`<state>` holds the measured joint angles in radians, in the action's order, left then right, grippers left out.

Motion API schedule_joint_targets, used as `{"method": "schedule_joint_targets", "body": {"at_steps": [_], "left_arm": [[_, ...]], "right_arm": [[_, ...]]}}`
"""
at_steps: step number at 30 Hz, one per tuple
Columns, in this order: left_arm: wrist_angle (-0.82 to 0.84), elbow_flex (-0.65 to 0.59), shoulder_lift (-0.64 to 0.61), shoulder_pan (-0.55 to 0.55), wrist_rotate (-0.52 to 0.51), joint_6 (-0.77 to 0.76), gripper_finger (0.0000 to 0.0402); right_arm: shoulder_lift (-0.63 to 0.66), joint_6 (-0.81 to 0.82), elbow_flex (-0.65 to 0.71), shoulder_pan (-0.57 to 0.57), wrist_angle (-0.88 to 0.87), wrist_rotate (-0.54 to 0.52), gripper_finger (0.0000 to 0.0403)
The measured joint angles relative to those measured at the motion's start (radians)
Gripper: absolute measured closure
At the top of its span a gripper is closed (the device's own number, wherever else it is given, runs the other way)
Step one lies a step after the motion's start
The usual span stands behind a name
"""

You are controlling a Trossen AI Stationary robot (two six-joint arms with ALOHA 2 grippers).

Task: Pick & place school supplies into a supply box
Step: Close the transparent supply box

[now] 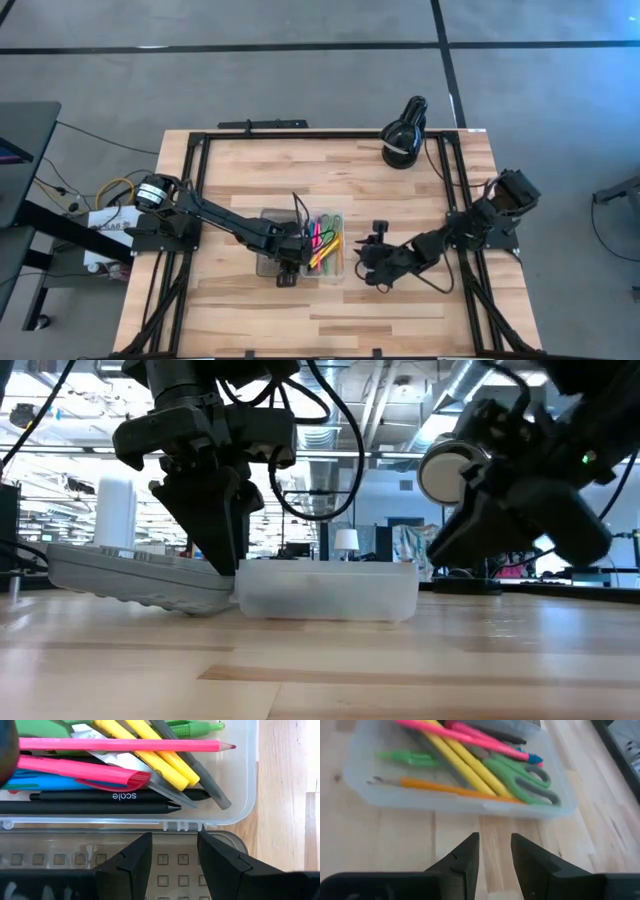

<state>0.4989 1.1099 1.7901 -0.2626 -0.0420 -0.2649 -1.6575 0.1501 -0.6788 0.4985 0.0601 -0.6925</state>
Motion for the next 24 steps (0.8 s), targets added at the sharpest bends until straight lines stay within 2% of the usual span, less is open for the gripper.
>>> {"method": "schedule_joint_targets", "body": {"at_steps": [4, 10, 15, 19, 24], "left_arm": [[0.021, 0.000, 0.000, 0.001, -0.034, 0.016, 0.0251], [0.135, 0.027, -0.001, 0.001, -0.141, 0.045, 0.0251], [0.177, 0.046, -0.046, 0.001, -0.184, 0.089, 0.0251], [0.326, 0.048, -0.124, 0.000, -0.259, 0.067, 0.0251], [0.538, 0.046, -0.246, 0.001, -0.312, -0.049, 0.0251]], "right_arm": [[0.000, 0.000, 0.000, -0.025, 0.001, 0.039, 0.0296], [0.000, -0.016, 0.000, -0.052, -0.001, 0.042, 0.0296], [0.000, -0.019, 0.000, -0.069, -0.002, 0.049, 0.0296], [0.000, -0.019, 0.000, -0.083, -0.009, 0.114, 0.0296], [0.001, -0.018, 0.003, -0.089, -0.015, 0.127, 0.0296]]}}
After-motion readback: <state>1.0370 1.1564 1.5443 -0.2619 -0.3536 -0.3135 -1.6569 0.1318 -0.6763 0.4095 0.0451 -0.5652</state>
